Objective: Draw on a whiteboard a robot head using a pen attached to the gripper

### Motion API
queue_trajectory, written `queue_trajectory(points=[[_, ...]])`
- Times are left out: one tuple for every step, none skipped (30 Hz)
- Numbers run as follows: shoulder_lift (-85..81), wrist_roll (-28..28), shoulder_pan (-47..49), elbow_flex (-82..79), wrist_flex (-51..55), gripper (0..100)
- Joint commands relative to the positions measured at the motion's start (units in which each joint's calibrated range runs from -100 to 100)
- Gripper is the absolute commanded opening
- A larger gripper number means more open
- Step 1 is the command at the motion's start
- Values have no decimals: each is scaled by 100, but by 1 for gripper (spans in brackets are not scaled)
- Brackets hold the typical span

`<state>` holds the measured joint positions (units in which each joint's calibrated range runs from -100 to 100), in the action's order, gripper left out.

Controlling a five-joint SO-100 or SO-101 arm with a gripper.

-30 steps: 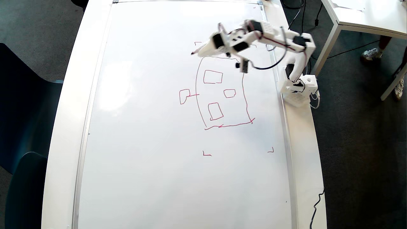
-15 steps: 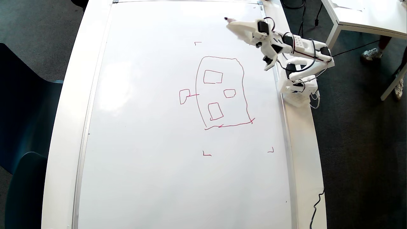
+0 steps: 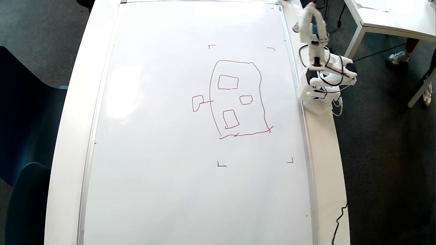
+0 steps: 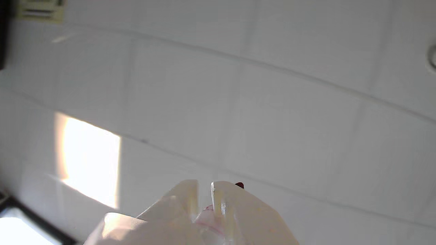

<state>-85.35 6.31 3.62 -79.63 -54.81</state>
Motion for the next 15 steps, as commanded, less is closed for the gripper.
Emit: queue_trajectory(points=[[-811,-31,39,-4,-79,1],[-1298,-42,47,-213,-79,1],[-1407,-42,47,-376,-131,1],[-1457,-42,39,-530,-348,1],[-1398,-20,-27,-712,-635,1],[-1340,-26,-27,-1084,-1339,1],[-1348,-42,-19,-1284,-1773,1],[-1348,-42,-19,-1493,-2208,1],[-1348,-42,-19,-1729,-2694,1],[-1348,-15,-19,-1919,-3146,1],[-1331,-20,-19,-1983,-3815,1],[-1340,-9,-19,-1974,-3910,1],[-1340,-36,-19,-1974,-3963,1],[-1348,-36,-12,-1974,-4006,1],[-1348,-36,17,-1974,-4075,1]])
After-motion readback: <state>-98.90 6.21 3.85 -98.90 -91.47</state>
